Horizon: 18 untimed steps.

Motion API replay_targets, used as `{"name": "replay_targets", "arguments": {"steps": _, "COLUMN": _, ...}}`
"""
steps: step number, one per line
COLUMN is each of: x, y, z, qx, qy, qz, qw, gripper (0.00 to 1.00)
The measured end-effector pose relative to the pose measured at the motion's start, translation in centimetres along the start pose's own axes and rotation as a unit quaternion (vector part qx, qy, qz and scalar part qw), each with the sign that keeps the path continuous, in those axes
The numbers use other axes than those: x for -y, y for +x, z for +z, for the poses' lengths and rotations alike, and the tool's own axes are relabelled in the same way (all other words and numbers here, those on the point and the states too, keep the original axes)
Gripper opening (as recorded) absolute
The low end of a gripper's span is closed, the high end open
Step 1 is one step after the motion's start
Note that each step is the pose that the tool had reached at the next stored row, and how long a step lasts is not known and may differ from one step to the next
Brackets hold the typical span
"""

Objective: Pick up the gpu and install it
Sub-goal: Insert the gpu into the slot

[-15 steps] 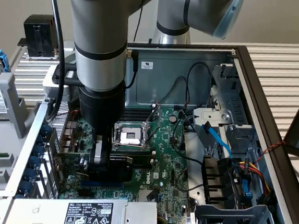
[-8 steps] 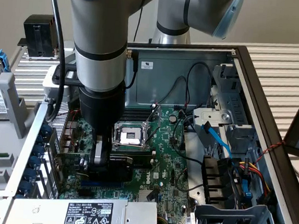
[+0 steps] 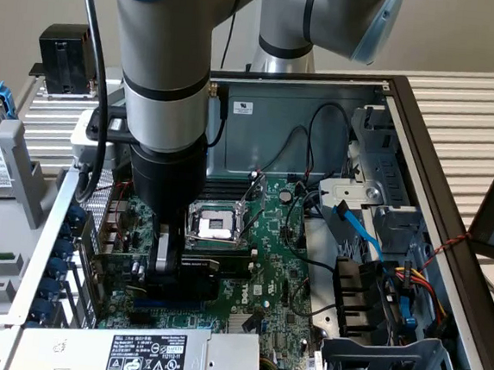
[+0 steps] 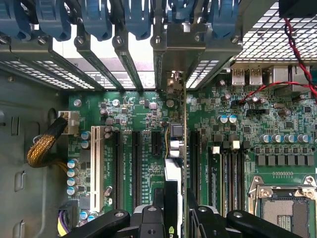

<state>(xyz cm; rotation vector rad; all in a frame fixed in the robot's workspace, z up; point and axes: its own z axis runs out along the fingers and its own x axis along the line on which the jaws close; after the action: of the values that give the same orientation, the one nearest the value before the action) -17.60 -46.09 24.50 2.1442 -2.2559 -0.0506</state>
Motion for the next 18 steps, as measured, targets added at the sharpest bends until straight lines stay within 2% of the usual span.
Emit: {"name": "replay_targets", "arguments": {"steps": 18, "x": 0.01, "y": 0.03, "z": 0.07, "qx": 0.0, "qy": 0.0, "qz": -0.001, "qw": 1.0, "gripper": 0.27}}
